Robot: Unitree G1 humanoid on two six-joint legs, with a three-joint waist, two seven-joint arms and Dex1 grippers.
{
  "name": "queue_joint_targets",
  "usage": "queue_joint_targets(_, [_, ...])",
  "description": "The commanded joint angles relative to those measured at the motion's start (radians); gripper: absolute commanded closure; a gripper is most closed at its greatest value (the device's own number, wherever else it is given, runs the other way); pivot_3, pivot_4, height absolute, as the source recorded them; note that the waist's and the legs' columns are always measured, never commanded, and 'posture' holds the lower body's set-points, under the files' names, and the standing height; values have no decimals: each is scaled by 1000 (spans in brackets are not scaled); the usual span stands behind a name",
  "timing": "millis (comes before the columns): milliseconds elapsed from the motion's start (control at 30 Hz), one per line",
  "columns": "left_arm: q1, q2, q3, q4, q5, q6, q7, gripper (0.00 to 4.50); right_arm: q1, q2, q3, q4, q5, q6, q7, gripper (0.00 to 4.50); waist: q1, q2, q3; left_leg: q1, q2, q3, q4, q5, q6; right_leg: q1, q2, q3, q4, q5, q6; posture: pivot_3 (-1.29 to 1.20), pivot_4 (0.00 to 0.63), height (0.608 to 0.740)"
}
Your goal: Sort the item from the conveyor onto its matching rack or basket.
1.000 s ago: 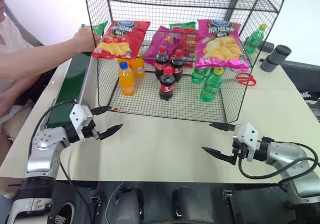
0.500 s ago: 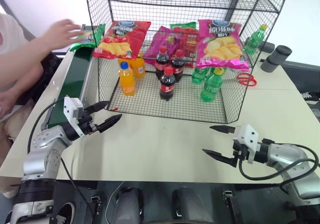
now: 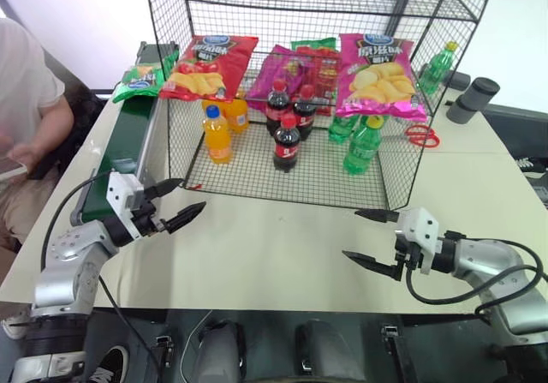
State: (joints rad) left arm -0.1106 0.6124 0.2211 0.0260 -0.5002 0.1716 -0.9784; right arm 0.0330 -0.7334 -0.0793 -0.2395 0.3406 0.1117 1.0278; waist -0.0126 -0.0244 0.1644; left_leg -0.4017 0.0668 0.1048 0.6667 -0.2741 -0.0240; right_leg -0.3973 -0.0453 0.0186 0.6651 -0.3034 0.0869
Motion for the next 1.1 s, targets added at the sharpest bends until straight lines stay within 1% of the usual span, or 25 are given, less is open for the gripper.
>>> queue_joint_targets(33, [18,30,15,-27,62,-91,0,0,-40,21,12,-34,45,23,2,9,-3,0,0,0,0,0,0,0,0,0,0,0,0,0,0,0,150,740])
queue_joint_targets(200, [71,51,42,-69,122,-208,21,0,-139,107,83,-45,102,116,-21,9,-6,0,0,0,1,0,0,0,0,0,0,0,0,0,0,0,150,740])
queue_joint_targets(300, [94,60,58,-82,168,-261,68,0,-197,152,121,-34,104,144,-26,9,0,0,0,0,1,0,-1,0,0,0,-1,0,0,0,0,0,150,740])
queue_joint_targets(400, [124,86,84,-87,242,-358,105,0,-260,179,158,10,114,163,8,9,0,0,0,-1,1,0,0,0,0,-1,-2,0,0,0,0,0,150,740])
queue_joint_targets(533, [166,118,128,-84,322,-440,169,0,-331,198,179,79,137,182,65,9,-1,0,0,-1,1,1,-1,0,0,-1,-2,0,0,0,0,0,150,740])
queue_joint_targets(633, [186,126,163,-84,350,-445,227,0,-356,206,189,100,138,182,89,9,0,0,0,-1,1,1,-1,0,0,-2,-2,0,0,0,0,0,150,740])
queue_joint_targets(800, [252,169,207,-61,464,-552,291,0,-378,221,211,125,117,154,119,9,-2,0,0,-1,1,2,-1,0,0,-3,-2,-1,0,0,0,0,150,740])
queue_joint_targets(933, [298,183,217,-26,556,-655,357,0,-401,231,230,147,97,129,130,9,-4,0,0,-1,2,2,-2,0,0,-3,-2,0,0,0,0,0,150,740])
queue_joint_targets(1100, [339,191,218,19,639,-728,431,0,-416,243,239,160,88,124,134,9,-3,0,0,-2,2,3,-2,0,0,-4,-2,-1,0,0,0,0,150,740])
